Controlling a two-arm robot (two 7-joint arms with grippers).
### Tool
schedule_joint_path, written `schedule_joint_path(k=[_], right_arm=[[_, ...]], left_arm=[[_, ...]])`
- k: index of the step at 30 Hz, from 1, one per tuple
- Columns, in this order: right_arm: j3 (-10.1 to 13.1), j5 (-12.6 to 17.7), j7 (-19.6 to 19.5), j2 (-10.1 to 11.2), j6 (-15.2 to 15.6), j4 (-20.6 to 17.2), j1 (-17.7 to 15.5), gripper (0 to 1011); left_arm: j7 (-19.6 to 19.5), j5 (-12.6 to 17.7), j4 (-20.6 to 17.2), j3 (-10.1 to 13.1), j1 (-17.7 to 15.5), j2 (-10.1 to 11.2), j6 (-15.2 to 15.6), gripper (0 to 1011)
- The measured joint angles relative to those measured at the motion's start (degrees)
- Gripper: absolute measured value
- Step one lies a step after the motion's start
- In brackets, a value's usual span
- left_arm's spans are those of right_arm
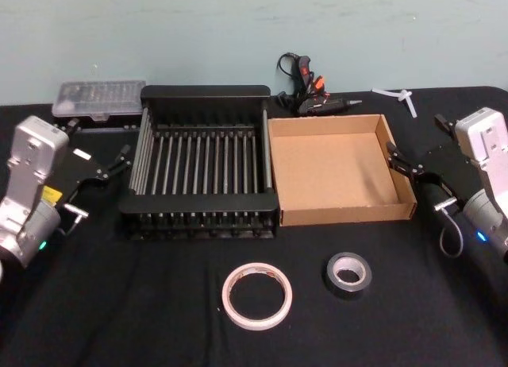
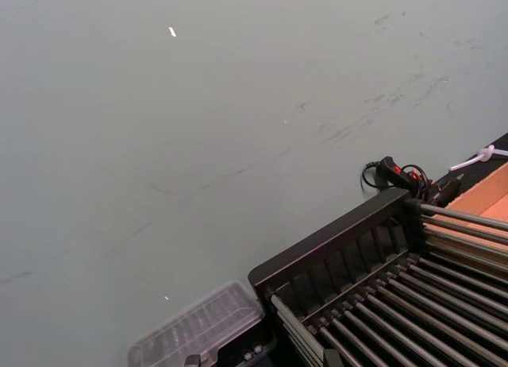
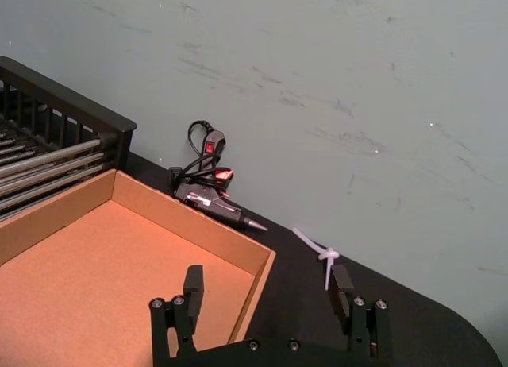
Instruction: Pick up the white tape and place it into the black box , Pick up the silver tape and place it into the brown box.
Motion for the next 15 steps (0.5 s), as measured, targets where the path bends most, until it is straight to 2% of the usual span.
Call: schedule_joint_path(k=[15], right_arm=[[0.0, 0.0, 0.0, 0.0, 0.0, 0.0, 0.0, 1002]], left_arm=[[0.0, 0.0, 0.0, 0.0, 0.0, 0.0, 0.0, 1001]])
